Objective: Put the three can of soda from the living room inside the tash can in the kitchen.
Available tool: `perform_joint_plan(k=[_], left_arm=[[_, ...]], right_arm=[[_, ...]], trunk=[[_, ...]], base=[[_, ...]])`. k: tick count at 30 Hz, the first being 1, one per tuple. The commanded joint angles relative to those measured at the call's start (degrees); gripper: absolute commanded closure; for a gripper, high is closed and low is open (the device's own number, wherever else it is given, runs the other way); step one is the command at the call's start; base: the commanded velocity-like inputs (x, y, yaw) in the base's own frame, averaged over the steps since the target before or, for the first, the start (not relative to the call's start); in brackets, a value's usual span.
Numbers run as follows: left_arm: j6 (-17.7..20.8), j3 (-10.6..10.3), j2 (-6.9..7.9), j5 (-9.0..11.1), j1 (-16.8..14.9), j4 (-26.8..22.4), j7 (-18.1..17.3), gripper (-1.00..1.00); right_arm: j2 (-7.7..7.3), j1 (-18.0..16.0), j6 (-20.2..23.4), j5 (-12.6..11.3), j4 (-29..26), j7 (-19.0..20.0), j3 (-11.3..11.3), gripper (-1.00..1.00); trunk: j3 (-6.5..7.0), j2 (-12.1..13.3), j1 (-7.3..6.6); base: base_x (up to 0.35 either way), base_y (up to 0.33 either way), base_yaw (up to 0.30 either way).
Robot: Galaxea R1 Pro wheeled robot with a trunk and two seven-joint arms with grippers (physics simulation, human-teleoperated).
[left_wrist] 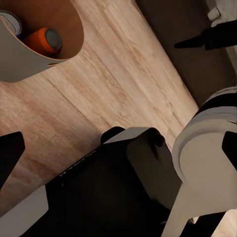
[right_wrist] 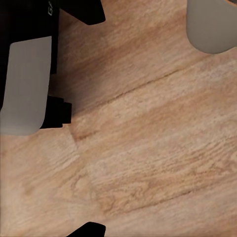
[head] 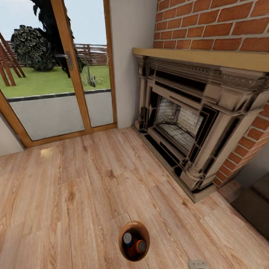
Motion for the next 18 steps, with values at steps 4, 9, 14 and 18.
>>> perform_joint_plan(k=[4,9,14,18], left_arm=[[0.0,0.0,0.00,0.0,0.0,0.0,0.0,-1.00],[0.0,0.0,-0.02,0.0,0.0,0.0,0.0,-1.00],[0.0,0.0,-0.04,0.0,0.0,0.0,0.0,-1.00],[0.0,0.0,-0.05,0.0,0.0,0.0,0.0,-1.00]], right_arm=[[0.00,0.0,0.0,0.0,0.2,0.0,0.0,-1.00],[0.10,0.0,0.0,0.0,0.3,0.0,0.1,-1.00],[0.21,0.0,0.0,0.0,0.3,0.0,0.1,-1.00],[0.25,0.0,0.0,0.0,0.3,0.0,0.1,-1.00]], trunk=[[0.38,0.0,0.00],[1.58,1.6,-0.88],[2.95,3.6,-1.98],[4.05,5.2,-2.85]], base=[[0.000,0.000,-0.063],[0.000,0.000,-0.056],[0.000,0.000,-0.017],[0.000,0.000,-0.004]])
